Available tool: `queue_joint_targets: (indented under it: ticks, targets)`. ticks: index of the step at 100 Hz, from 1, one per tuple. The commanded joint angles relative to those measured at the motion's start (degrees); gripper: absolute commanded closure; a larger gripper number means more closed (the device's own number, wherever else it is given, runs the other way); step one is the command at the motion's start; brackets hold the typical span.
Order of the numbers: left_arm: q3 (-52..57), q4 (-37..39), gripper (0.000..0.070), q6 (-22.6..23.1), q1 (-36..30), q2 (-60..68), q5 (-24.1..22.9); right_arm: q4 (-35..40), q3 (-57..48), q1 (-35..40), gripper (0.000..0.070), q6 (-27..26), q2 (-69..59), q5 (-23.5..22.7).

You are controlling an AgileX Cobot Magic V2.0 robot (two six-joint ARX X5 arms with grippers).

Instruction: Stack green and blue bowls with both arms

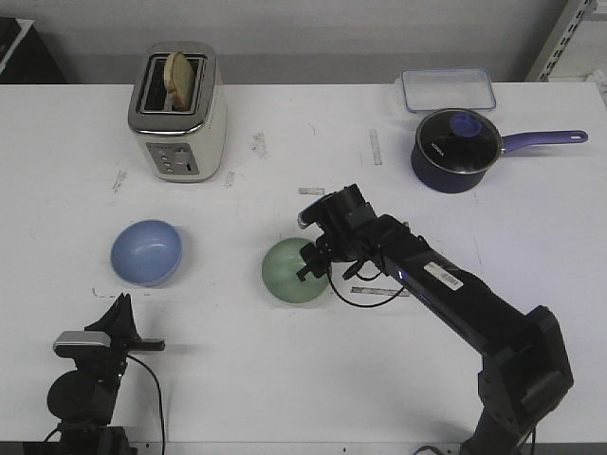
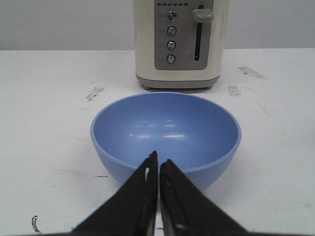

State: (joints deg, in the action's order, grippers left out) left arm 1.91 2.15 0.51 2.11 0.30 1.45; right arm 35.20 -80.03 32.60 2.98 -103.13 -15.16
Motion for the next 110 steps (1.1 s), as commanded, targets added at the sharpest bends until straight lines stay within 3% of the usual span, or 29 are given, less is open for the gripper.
queue_joint_targets:
  ticks: [1, 6, 28, 34, 47, 75, 110]
  targets:
    - [-1.14, 0.52, 0.0699, -0.09, 0.02, -0.11, -0.11, -0.13, -2.21, 0.33, 0.0168, 0.04, -0.66, -0.26]
    - [-1.14, 0.52, 0.0699, -0.09, 0.02, -0.11, -0.11, 0.68, -3.43, 0.33, 0.013, 0.04, -0.35, -0.2]
    - [-1.14, 0.57, 0.0699, -0.07, 0.02, -0.11, -0.13, 7.5, -12.61, -1.33, 0.0151, 0.11, 1.62, 0.17]
    - [-1.14, 0.68, 0.0699, -0.07, 0.02, -0.11, -0.13, 8.85, -14.75, -2.58, 0.0262, 0.13, 3.13, 0.17]
    - [-1.14, 0.74, 0.0699, -0.07, 0.02, -0.11, -0.13, 10.05, -15.74, -6.49, 0.07, 0.52, 8.31, 0.2]
    - [-1.14, 0.74, 0.0699, -0.09, 0.02, -0.11, -0.13, 14.93, -12.57, -17.46, 0.07, 2.91, 18.82, 4.92]
    - [-1.14, 0.52, 0.0699, -0.09, 0.02, -0.11, -0.15, 0.2, 19.15, -29.2, 0.07, 2.89, 44.54, 8.15]
